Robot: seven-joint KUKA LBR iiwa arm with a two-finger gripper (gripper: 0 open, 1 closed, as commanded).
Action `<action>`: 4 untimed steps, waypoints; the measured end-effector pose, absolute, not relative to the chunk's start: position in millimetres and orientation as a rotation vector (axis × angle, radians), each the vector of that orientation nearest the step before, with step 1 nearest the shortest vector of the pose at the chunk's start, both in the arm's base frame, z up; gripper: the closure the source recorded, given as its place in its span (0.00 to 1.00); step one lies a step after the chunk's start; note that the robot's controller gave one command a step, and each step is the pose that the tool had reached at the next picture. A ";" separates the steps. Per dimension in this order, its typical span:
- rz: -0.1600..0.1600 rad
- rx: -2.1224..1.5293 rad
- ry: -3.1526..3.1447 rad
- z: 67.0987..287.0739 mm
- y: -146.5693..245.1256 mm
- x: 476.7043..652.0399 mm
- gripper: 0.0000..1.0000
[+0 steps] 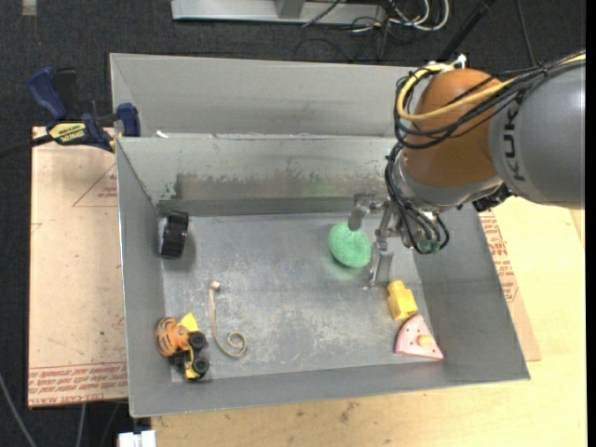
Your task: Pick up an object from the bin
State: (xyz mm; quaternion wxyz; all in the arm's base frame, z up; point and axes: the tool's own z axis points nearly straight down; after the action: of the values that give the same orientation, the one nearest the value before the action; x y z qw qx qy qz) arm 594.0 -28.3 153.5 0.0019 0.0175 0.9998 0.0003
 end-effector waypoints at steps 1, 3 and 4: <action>0.003 -0.043 3.133 77.4 -27.0 590.9 1.00; 0.003 -0.064 3.144 112.3 -37.5 618.2 1.00; 0.001 -0.001 3.137 207.1 -52.7 610.2 0.00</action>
Offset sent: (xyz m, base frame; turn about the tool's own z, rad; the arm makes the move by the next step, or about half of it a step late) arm 0.0000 0.0000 0.0000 0.0000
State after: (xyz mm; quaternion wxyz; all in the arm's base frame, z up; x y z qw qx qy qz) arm 610.2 -52.7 207.1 0.0023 -0.0003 1.0000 0.0004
